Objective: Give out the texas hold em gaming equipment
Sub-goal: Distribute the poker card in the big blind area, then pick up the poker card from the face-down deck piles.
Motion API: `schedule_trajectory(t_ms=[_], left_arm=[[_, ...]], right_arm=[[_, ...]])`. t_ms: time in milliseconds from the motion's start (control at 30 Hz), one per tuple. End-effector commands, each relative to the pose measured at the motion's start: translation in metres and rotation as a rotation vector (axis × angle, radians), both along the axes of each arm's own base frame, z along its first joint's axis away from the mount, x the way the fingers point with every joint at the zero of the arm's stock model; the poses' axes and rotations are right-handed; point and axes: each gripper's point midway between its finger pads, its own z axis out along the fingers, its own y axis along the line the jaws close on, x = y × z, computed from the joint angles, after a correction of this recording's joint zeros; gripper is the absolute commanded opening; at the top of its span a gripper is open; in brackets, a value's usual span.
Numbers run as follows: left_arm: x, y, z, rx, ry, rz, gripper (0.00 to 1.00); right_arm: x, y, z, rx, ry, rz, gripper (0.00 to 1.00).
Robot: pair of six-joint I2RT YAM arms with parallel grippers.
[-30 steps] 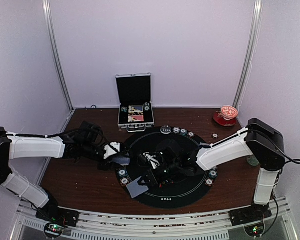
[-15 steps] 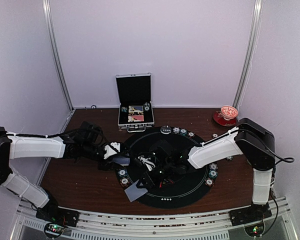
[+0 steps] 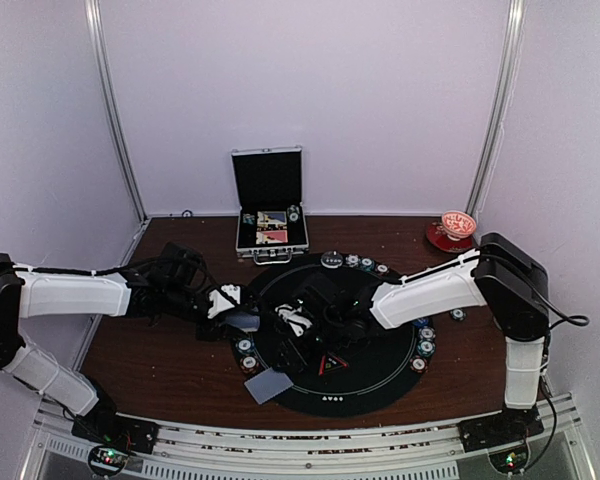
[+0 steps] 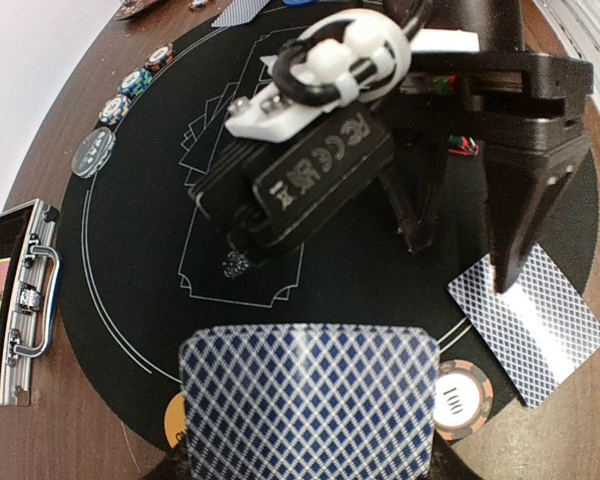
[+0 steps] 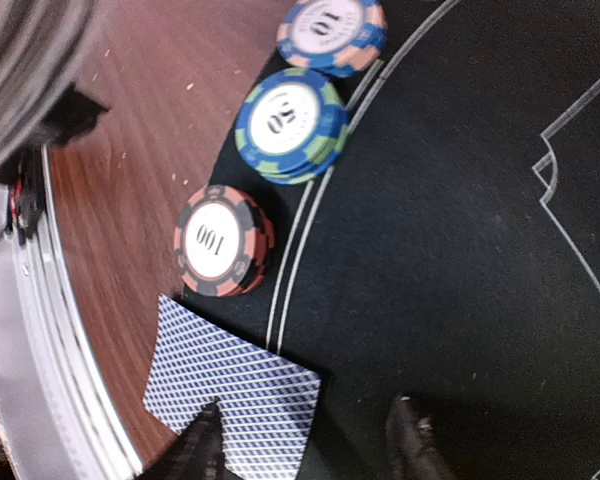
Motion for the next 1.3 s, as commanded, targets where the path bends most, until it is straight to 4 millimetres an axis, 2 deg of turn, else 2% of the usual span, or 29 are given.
schedule_trajectory(t_ms=[0,167,233,400,500,667,1033,1267], left_arm=[[0.004,-0.005,0.007,-0.03,-0.017,-0.012,0.32],[0.004,-0.005,0.008,-0.032,-0.019,-0.01,0.32],[0.005,-0.005,0.008,-0.033,-0.02,-0.009,0.32],[0.004,-0.006,0.008,-0.034,-0.016,-0.013,0.32],[0.003,-0.006,0.008,-0.034,-0.016,-0.015,0.32],[0.002,-0.005,0.008,-0.035,-0.016,-0.018,0.32],[0.0,-0.006,0.01,-0.041,-0.016,-0.026,0.32],[-0.002,-0.006,0.011,-0.045,-0.015,-0.035,0.32]], right_arm=[[0.027,-0.017,0.03,-0.03,-0.122,-0.099,0.65],[0.051,-0.036,0.065,0.026,-0.182,-0.224,0.75],[0.055,-0.036,0.083,0.086,-0.205,-0.257,0.78],[0.045,-0.02,0.124,0.333,-0.161,-0.265,0.8],[0.038,-0.006,0.135,0.42,-0.134,-0.251,0.8],[0.035,0.017,0.132,0.448,-0.116,-0.253,0.81],[0.044,0.05,0.117,0.456,-0.077,-0.243,0.82],[0.06,0.058,0.097,0.406,-0.091,-0.295,0.82]])
